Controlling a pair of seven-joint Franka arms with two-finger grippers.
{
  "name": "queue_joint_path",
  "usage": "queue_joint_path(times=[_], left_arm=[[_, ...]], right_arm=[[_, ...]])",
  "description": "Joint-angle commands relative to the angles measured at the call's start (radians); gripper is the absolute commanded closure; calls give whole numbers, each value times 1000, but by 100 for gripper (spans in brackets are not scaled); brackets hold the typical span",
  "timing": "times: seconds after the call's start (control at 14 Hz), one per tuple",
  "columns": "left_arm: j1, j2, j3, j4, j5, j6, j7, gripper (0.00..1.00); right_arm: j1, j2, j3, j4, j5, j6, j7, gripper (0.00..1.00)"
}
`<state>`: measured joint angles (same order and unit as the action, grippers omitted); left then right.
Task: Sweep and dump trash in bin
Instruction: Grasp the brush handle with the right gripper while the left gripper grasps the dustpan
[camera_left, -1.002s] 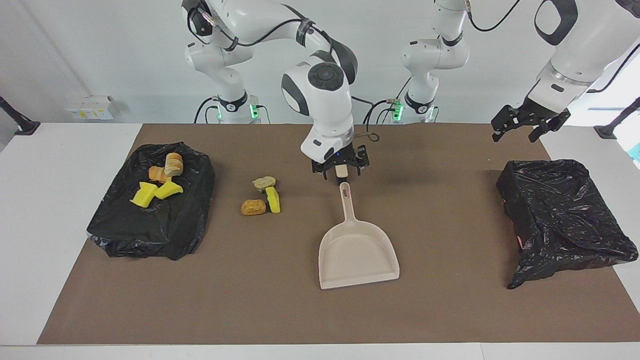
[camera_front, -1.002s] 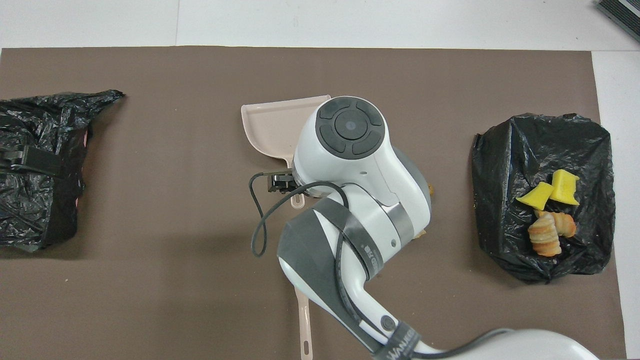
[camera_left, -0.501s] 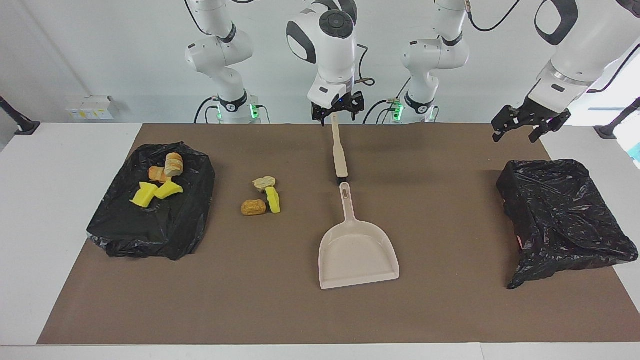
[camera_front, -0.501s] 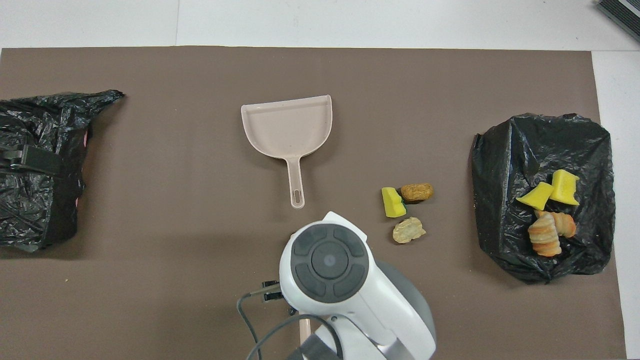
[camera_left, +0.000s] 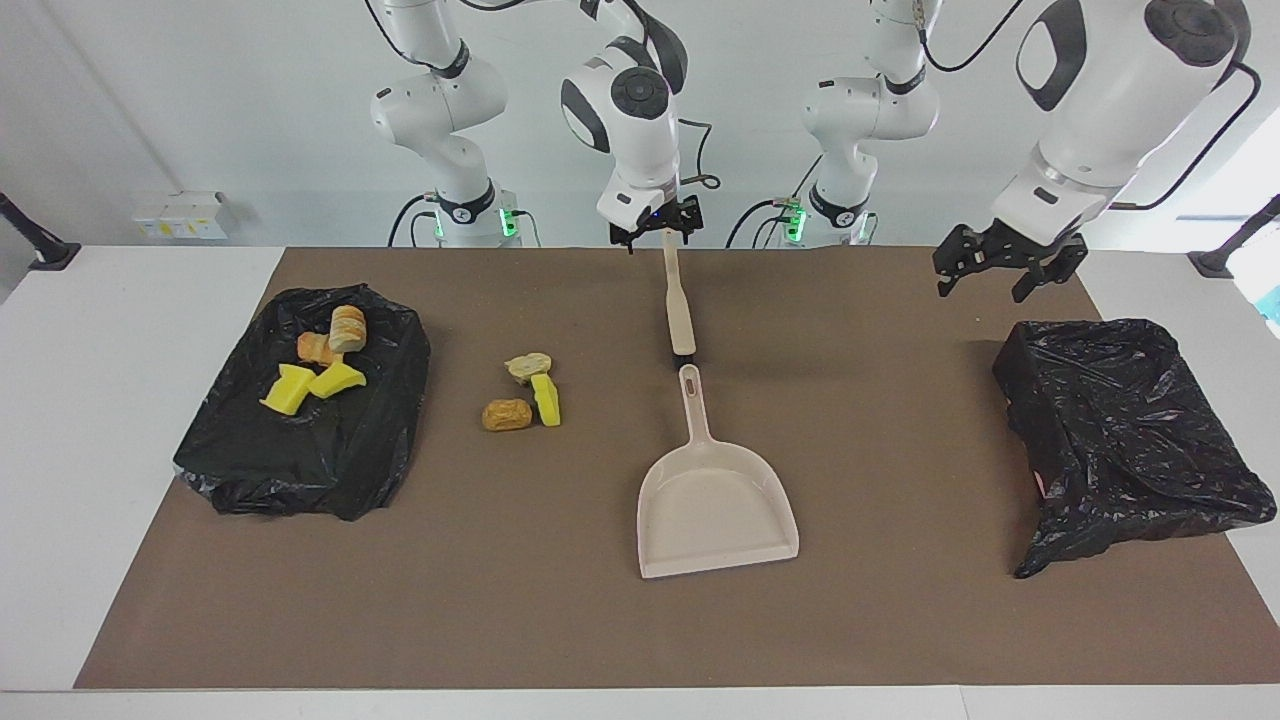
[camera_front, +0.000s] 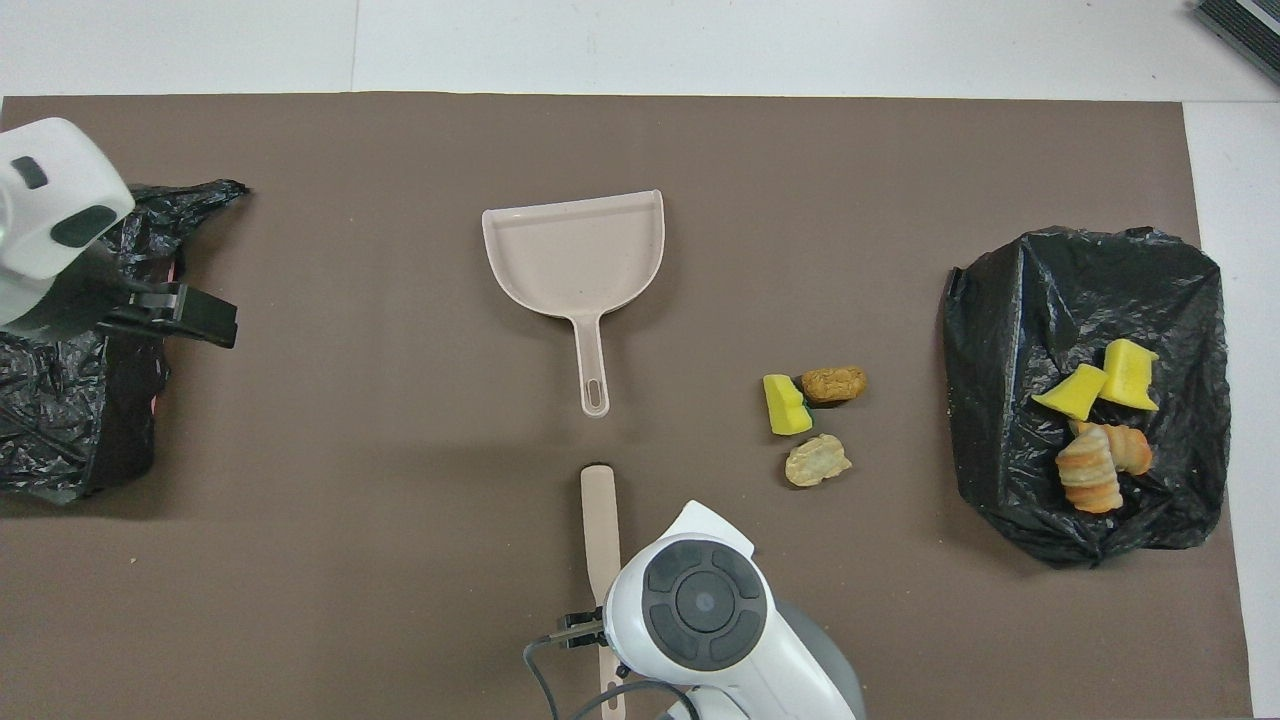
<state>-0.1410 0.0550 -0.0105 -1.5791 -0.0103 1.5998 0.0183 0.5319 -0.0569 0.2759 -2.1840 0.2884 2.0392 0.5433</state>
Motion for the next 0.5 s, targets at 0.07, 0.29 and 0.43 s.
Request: queue_joint_path(times=[0.07, 0.29, 0.43], left_arm=[[-98, 54, 7, -10, 18, 103, -114, 0], [-173, 114, 7, -10, 15, 198, -254, 0], [-215, 172, 9, -3, 21, 213, -311, 0]], right_arm=[[46, 26, -6, -54, 26, 101, 4, 0], [94, 89, -6, -57, 26, 203, 43, 0], [94, 86, -6, -77, 25, 210, 27, 0]])
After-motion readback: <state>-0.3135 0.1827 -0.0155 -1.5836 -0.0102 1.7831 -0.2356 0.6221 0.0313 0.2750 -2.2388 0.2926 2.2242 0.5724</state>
